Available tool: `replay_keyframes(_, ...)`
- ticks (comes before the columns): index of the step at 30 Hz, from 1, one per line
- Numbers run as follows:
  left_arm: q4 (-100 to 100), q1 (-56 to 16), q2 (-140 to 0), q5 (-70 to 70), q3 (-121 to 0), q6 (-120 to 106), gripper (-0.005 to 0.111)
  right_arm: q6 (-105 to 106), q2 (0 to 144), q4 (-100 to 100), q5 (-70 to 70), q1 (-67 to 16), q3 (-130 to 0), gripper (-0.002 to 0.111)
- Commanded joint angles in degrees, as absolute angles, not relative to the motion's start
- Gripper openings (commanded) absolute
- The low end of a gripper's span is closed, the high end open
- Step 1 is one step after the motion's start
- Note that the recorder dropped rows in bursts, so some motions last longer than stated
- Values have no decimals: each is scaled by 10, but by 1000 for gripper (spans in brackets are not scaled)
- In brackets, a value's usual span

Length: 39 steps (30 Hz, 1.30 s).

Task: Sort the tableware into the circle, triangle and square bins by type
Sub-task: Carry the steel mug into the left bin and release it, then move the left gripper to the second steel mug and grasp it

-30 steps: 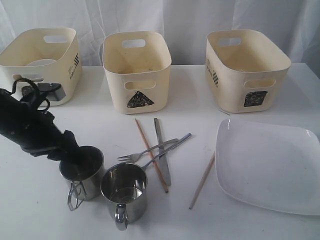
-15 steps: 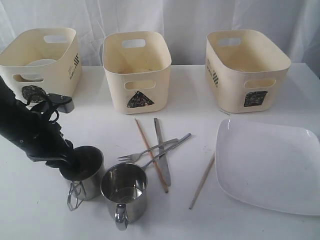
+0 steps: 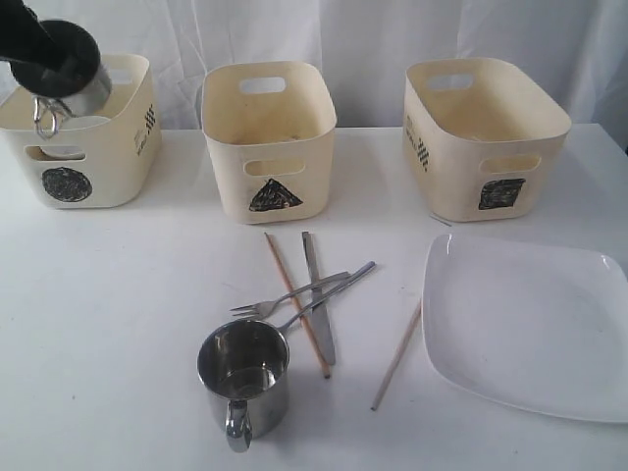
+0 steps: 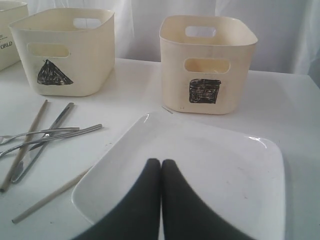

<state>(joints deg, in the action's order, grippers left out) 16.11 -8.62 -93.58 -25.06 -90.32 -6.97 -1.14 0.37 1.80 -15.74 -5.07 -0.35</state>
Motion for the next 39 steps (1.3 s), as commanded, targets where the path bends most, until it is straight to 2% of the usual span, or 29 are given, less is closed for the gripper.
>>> replay_keyframes(1,143,-13,-1058,-203,-1018,-25,0,-13,0,17,-149,-52,0,0)
replay_keyframes(5,135,7,-1155,-112,-1071,-11,5,-13,0,17,-149,-52,0,0)
replay_keyframes(8,135,6,-1207,-70,-1077,0,22,-13,0,17,-149,-52,0,0)
replay_keyframes(16,119,5,-1216,-64,-1077,4,42,-13,0,17,-149,-52,0,0)
replay_keyframes(23,100,-7,-1132,-134,-1045,0,43,-13,0,17,-149,-52,0,0)
replay_keyframes(29,35,-15,-1003,-152,-912,-5,43,-13,0,17,-149,-52,0,0)
replay_keyframes(35,30,-81,-862,-149,-736,-17,43,-13,0,17,-149,-52,0,0)
replay_keyframes(39,17,-136,-819,-186,-666,-17,43,-13,0,17,-149,-52,0,0)
